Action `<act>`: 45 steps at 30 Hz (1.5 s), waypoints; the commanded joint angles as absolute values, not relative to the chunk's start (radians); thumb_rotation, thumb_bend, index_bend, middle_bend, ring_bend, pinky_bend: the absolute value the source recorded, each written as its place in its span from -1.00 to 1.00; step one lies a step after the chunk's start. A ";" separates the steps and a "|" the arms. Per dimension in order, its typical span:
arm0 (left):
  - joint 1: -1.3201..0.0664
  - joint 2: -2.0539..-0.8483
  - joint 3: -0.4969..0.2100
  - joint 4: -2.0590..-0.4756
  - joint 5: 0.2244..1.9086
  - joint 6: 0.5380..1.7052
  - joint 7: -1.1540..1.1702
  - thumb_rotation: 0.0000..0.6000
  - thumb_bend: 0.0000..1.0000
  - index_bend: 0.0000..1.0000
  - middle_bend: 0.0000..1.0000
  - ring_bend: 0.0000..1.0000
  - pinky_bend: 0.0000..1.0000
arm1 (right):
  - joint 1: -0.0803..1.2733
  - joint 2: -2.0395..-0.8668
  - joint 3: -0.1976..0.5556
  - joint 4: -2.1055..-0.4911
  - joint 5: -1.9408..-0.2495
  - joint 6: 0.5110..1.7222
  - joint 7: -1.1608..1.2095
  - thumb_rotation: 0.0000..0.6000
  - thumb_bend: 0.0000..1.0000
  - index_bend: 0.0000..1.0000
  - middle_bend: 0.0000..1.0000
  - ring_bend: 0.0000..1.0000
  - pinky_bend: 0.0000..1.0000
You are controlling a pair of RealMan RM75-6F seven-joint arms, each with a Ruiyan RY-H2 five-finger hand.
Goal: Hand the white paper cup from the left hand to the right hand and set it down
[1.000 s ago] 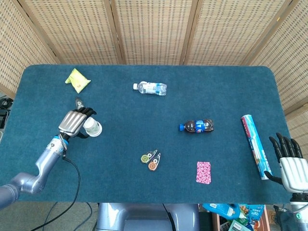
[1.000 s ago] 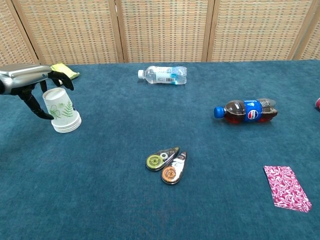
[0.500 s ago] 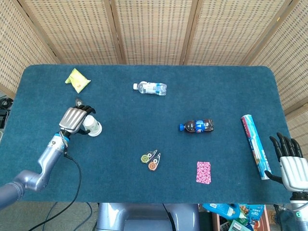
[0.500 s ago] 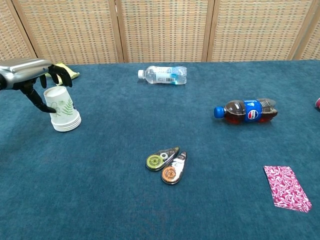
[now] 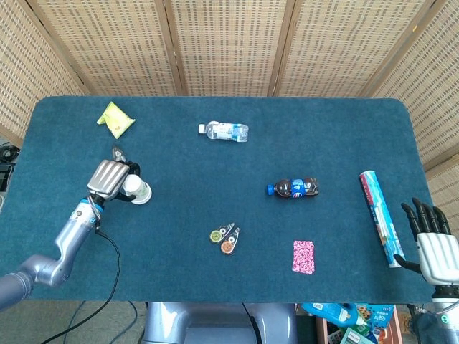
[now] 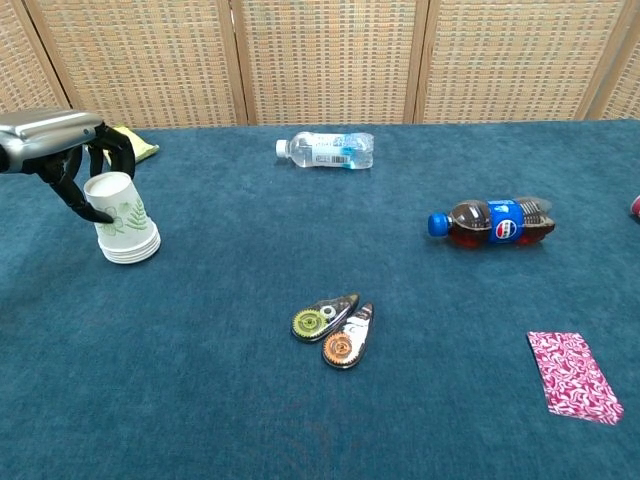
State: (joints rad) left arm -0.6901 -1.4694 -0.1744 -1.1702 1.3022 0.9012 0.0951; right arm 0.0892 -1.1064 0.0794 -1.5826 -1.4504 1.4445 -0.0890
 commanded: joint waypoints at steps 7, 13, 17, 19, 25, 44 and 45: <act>-0.621 -1.404 -0.247 -1.300 1.336 0.991 -0.451 1.00 -0.75 0.06 0.02 -0.04 0.11 | 0.099 -1.122 0.070 -1.553 -1.499 1.452 -0.059 1.00 -1.00 -1.00 -1.00 -1.00 -1.00; -0.629 -1.417 -0.283 -1.347 1.330 0.897 -0.911 1.00 -0.68 0.06 0.02 -0.04 0.11 | 0.142 -1.150 0.053 -1.434 -1.633 1.480 0.025 1.00 -1.00 -1.00 -1.00 -1.00 -1.00; -0.680 -1.469 -0.283 -1.322 1.350 0.835 -1.012 1.00 -0.66 0.06 0.02 -0.04 0.11 | 0.180 -1.155 0.054 -1.371 -1.704 1.501 0.071 1.00 -1.00 -1.00 -1.00 -1.00 -1.00; -0.707 -1.502 -0.286 -1.311 1.357 0.809 -1.052 1.00 -0.66 0.06 0.02 -0.04 0.11 | 0.200 -1.155 0.061 -1.350 -1.728 1.513 0.092 1.00 -1.00 -1.00 -1.00 -1.00 -1.00; -0.813 -1.617 -0.317 -1.279 1.376 0.740 -1.172 1.00 -0.66 0.07 0.02 -0.04 0.11 | 0.292 -1.161 0.089 -1.274 -1.829 1.562 0.179 1.00 -1.00 -0.89 -0.98 -1.00 -1.00; -0.988 -1.760 -0.405 -1.185 1.287 0.631 -1.162 1.00 -0.66 0.08 0.02 -0.04 0.11 | 0.577 -1.225 0.132 -1.307 -1.950 1.455 0.167 1.00 -0.63 -0.41 -0.67 -0.87 -0.89; -0.991 -1.762 -0.407 -1.183 1.283 0.629 -1.158 1.00 -0.66 0.08 0.02 -0.04 0.11 | 0.588 -1.232 0.134 -1.307 -1.952 1.451 0.163 1.00 -0.62 -0.39 -0.66 -0.86 -0.88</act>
State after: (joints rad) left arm -0.9894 -1.7603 -0.4051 -1.1847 1.2852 0.6304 -1.1602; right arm 0.5751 -1.2218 0.1310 -1.3018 -1.9455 1.4595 0.1725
